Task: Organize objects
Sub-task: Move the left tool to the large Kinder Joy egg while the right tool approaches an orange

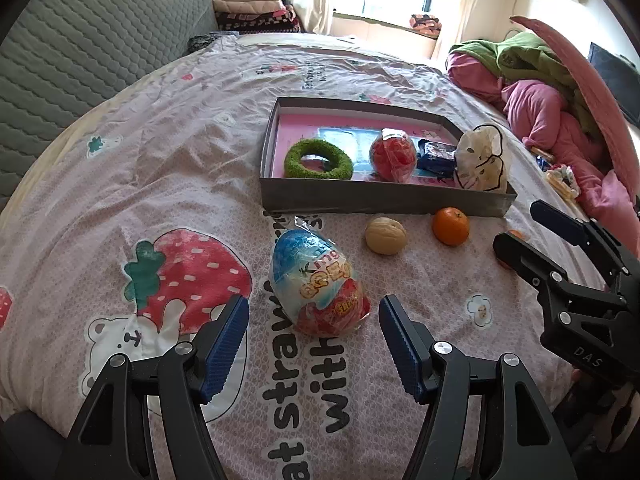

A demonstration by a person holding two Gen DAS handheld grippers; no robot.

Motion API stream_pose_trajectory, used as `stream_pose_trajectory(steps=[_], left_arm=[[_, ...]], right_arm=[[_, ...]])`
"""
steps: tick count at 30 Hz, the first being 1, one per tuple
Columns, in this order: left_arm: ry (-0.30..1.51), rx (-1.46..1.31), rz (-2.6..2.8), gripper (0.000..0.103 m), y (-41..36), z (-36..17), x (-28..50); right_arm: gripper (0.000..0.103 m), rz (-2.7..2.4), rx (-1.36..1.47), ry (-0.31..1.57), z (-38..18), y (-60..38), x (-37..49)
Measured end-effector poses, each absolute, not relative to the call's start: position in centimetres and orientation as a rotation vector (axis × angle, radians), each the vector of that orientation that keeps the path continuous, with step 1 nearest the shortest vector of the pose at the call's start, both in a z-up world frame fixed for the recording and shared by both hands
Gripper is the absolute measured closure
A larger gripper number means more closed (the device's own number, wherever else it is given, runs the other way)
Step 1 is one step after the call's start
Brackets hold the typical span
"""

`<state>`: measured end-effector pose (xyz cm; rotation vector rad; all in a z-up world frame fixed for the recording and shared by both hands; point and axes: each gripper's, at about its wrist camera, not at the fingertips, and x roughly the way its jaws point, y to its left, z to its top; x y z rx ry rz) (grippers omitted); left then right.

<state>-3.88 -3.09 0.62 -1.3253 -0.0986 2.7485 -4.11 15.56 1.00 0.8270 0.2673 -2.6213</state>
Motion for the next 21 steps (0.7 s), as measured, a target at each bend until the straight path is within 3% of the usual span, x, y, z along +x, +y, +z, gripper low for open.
stream_pose_trajectory(steps=[21], left_arm=[[-0.171, -1.349, 2.703, 0.034, -3.2, -1.6, -6.5]], right_arm=[[0.033, -2.636, 0.912, 0.354, -1.3, 14.2, -6.8]])
